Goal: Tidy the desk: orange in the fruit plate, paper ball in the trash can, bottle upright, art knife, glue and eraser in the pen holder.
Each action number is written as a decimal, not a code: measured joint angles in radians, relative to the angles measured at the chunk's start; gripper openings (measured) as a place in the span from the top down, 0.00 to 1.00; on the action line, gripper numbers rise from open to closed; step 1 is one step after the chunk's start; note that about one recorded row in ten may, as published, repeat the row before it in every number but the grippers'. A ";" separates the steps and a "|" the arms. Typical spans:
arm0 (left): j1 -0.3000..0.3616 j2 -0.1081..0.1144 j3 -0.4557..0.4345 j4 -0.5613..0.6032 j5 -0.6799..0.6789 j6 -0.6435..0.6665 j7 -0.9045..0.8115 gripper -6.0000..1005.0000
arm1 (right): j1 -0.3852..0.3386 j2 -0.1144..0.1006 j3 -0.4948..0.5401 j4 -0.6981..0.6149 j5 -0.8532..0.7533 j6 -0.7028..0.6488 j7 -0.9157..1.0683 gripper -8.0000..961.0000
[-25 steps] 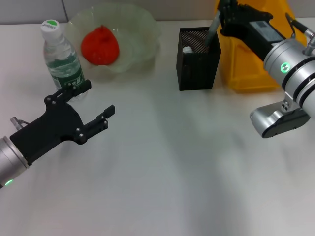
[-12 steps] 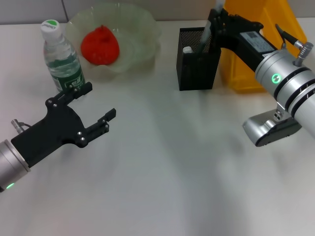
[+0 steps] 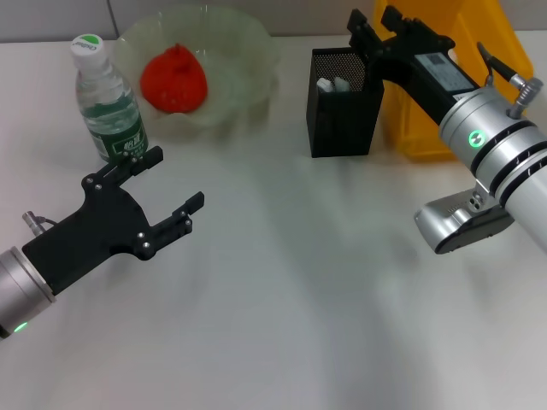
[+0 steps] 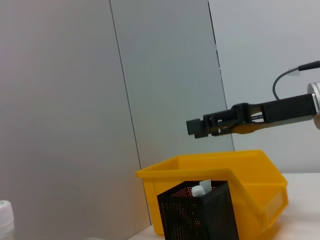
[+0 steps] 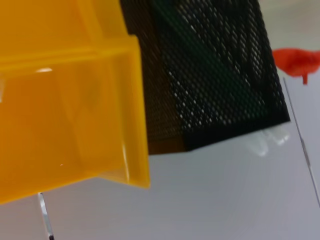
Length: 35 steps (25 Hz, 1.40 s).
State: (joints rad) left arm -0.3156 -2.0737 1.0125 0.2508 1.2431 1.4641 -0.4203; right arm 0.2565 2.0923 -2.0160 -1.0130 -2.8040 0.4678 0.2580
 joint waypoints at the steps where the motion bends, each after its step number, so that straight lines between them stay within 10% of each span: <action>1: 0.000 0.000 0.000 -0.002 0.000 0.000 0.000 0.23 | 0.001 0.000 -0.004 0.002 0.011 0.010 0.001 0.68; 7: -0.002 0.000 0.000 -0.011 -0.001 0.002 0.000 0.23 | 0.007 -0.003 -0.039 0.021 0.126 0.124 0.042 0.38; 14: 0.004 0.000 0.000 -0.027 -0.019 0.059 -0.013 0.23 | -0.002 -0.003 -0.053 0.015 0.256 0.253 0.412 0.36; 35: -0.004 0.005 0.008 -0.054 -0.053 0.133 -0.147 0.23 | 0.072 -0.020 0.005 0.105 0.305 0.247 2.380 0.36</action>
State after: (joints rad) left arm -0.3195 -2.0692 1.0201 0.1966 1.1901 1.5969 -0.5672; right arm 0.3286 2.0724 -2.0108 -0.9078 -2.4989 0.7148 2.6376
